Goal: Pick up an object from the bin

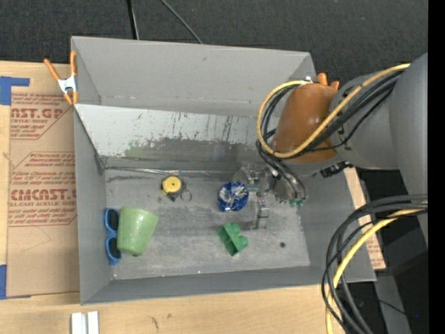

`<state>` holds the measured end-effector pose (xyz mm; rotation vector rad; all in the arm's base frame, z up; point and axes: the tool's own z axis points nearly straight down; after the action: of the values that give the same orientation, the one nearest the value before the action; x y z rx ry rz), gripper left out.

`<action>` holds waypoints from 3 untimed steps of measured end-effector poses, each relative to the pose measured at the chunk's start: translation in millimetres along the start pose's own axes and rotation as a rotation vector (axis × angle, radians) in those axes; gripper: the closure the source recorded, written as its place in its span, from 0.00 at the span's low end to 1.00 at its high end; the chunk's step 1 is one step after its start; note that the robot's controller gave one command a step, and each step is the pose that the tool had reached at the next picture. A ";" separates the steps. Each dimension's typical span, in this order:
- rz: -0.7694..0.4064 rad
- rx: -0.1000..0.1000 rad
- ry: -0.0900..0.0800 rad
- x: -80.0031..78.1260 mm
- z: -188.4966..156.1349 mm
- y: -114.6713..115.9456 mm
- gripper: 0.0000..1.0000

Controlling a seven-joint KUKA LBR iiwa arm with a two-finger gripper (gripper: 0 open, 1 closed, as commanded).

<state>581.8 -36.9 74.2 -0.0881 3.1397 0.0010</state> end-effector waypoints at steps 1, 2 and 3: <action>0.000 0.002 -0.009 -2.3 -6.2 -0.5 1.00; 0.000 0.001 -0.001 -0.2 -4.1 -0.2 0.00; 0.000 0.001 -0.007 -1.6 -5.6 -0.2 1.00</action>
Offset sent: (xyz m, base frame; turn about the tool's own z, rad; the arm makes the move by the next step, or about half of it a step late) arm 0.0000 0.0000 0.0000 0.0000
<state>583.4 -37.0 79.8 -0.0882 3.1330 -0.0011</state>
